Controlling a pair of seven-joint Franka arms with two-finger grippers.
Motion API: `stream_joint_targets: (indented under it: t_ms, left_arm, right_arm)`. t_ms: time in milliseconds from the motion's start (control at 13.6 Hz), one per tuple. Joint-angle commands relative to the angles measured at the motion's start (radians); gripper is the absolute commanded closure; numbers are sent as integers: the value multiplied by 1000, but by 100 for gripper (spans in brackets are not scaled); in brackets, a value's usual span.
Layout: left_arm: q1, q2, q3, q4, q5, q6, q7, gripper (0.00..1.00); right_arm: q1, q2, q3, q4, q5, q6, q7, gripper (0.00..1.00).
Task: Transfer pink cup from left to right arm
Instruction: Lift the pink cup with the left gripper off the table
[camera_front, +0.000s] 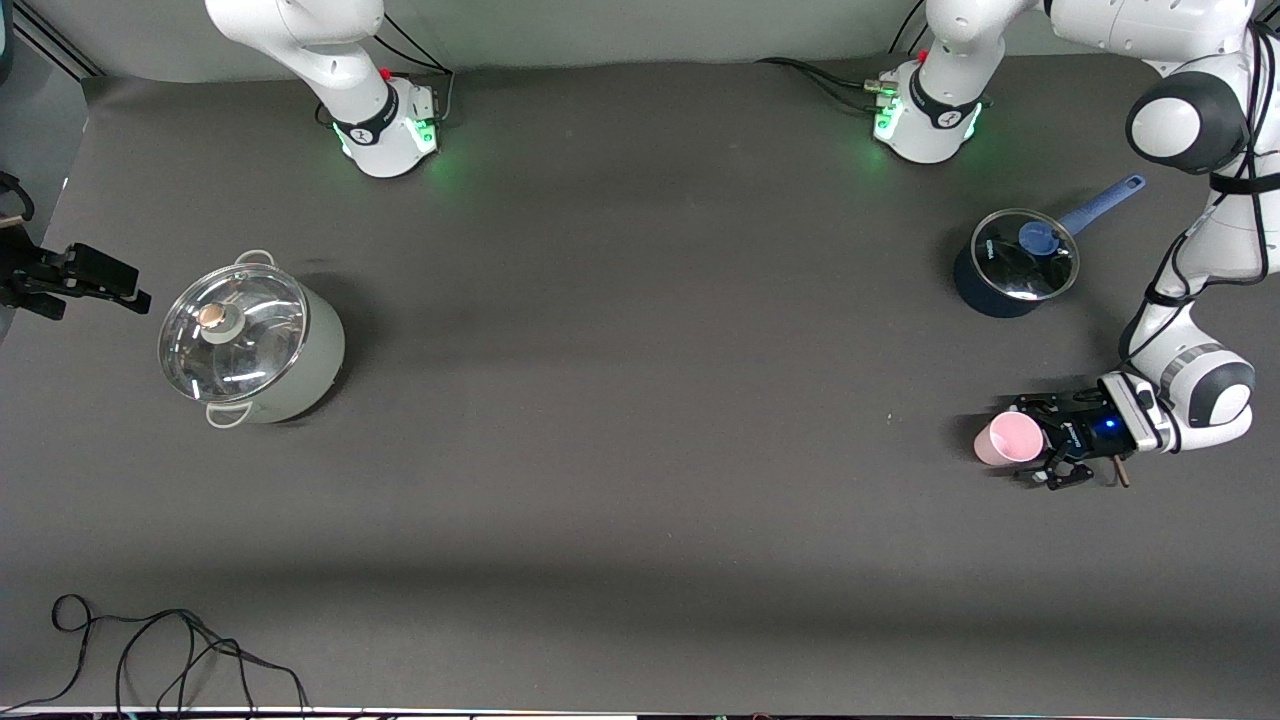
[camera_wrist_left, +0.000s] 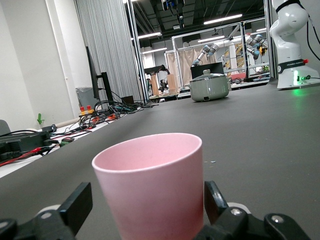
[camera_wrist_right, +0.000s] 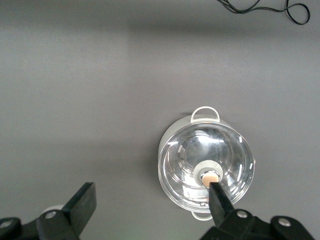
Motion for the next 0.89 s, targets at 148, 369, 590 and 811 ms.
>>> stream_joint_targets:
  t_ms: [148,369,590,811]
  left_arm:
    - [-23,8,1,-16,-38,26,36,1]
    - [-31,9,1,-15,-38,41,56,17]
    - [-39,8,1,-5,-38,44,56,100]
    - [-45,3,1,7,-38,47,52,100]
  right_arm:
    - [9,-10,-1,4,-11,-4,-15,0]
    - [9,-10,-1,4,-11,-4,-15,0]
    - [9,-10,-1,6,-11,-4,-15,0]
    - [8,-10,-3,6,-11,-4,-15,0]
